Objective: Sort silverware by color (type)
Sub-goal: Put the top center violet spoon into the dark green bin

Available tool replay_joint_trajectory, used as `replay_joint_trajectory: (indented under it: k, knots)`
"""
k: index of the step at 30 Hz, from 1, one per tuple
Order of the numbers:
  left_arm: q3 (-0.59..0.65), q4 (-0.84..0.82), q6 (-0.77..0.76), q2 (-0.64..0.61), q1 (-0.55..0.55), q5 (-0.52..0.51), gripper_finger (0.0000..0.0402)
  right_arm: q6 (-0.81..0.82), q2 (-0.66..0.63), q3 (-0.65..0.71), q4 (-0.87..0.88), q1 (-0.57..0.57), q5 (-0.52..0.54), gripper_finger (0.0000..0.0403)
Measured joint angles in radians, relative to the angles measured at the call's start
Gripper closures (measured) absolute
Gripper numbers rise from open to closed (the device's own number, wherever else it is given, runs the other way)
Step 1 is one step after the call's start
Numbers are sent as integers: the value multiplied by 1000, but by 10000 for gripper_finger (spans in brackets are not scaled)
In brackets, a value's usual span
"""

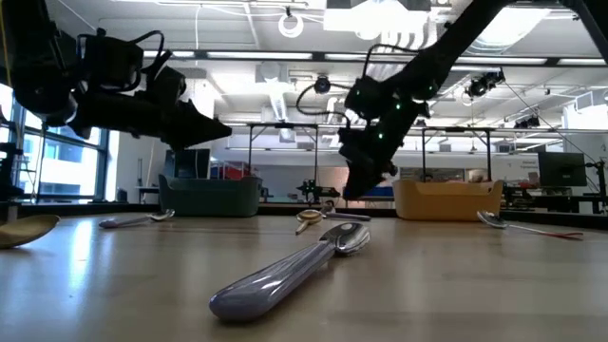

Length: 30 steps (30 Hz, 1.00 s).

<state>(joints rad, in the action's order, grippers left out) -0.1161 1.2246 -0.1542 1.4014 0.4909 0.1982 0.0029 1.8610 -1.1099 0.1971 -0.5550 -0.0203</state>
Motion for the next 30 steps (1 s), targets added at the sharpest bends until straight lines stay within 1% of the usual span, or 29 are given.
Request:
replay_joint_trajectory:
  k: [7, 17, 20, 27, 30]
  knots:
    - [9, 1, 8, 0, 0, 0, 401, -2, 70, -4, -12, -3, -8, 311]
    - [9, 66, -28, 0, 0, 0, 401, -1, 78, -4, -8, -3, -16, 332]
    - [-6, 61, -36, 0, 0, 1, 401, -2, 78, -8, -3, -1, -15, 319]
    - [-37, 61, -48, 0, 0, 1, 401, -8, 81, -23, 12, -2, -14, 251]
    - [-37, 53, -52, 0, 0, 2, 401, -10, 82, -23, 13, -2, 16, 237]
